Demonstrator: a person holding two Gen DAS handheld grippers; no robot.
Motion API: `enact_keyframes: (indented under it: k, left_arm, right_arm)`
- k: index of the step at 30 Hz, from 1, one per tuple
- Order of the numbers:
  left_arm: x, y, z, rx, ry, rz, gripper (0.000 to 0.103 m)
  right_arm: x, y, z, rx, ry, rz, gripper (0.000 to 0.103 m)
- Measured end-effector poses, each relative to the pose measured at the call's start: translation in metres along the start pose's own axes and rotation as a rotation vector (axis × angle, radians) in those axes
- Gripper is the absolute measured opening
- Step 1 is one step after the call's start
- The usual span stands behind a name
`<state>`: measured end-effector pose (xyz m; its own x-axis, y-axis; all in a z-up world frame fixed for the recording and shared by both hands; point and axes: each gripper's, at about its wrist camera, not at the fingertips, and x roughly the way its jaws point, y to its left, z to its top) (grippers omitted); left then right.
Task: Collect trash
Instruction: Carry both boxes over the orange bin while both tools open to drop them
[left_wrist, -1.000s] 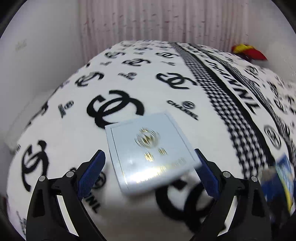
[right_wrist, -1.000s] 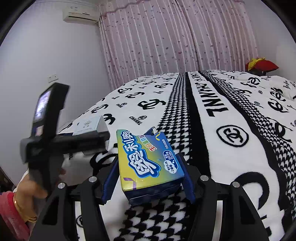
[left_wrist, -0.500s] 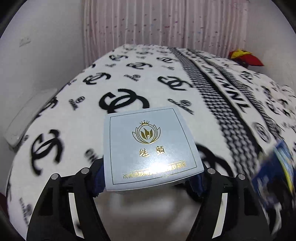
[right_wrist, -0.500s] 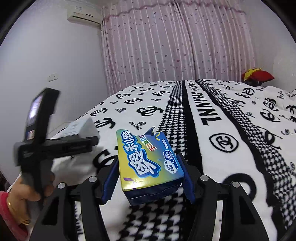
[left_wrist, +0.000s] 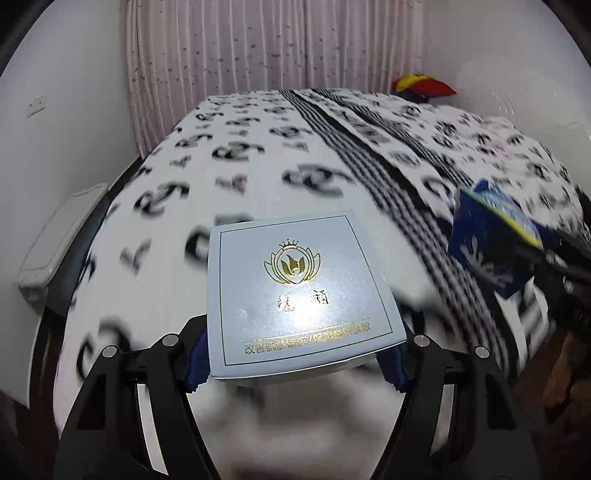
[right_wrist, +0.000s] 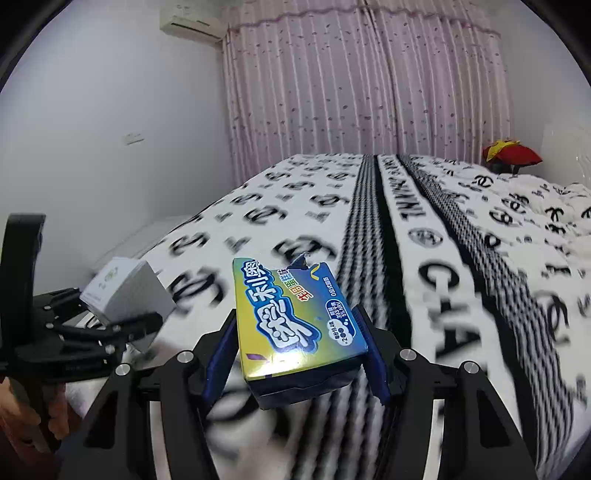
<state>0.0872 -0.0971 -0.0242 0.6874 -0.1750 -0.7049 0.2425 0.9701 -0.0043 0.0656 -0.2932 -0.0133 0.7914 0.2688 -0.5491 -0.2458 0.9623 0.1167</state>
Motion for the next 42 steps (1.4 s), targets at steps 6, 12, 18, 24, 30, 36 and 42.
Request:
enact_keyframes:
  k: [6,12,18,24,30,36,42]
  left_arm:
    - [-0.041,-0.001,-0.091,-0.046,0.073,-0.061,0.069]
    - [-0.056,-0.010,-0.159,-0.066,0.136,-0.108,0.069]
    - [-0.037,-0.023,-0.220,-0.076,0.267,-0.159,0.069]
    - [0.006,-0.038,-0.261,-0.080,0.423,-0.201,0.069]
    - [0.052,-0.047,-0.292,-0.090,0.585,-0.196,0.069]
    - [0.086,-0.047,-0.309,-0.117,0.682,-0.186,0.070]
    - [0.098,-0.033,-0.319,-0.184,0.732,-0.162,0.081]
  right_arm:
    - [-0.057,0.032,-0.076,0.010,0.086,0.028,0.059]
    - [-0.084,0.057,-0.145,-0.028,0.162,0.002,0.059]
    - [-0.075,0.061,-0.202,0.002,0.293,0.008,0.059]
    - [-0.044,0.053,-0.253,0.058,0.450,-0.006,0.059]
    - [-0.012,0.038,-0.285,0.126,0.573,-0.011,0.059]
    - [0.018,0.035,-0.307,0.154,0.665,-0.001,0.061]
    - [0.024,0.028,-0.307,0.198,0.655,-0.003,0.091]
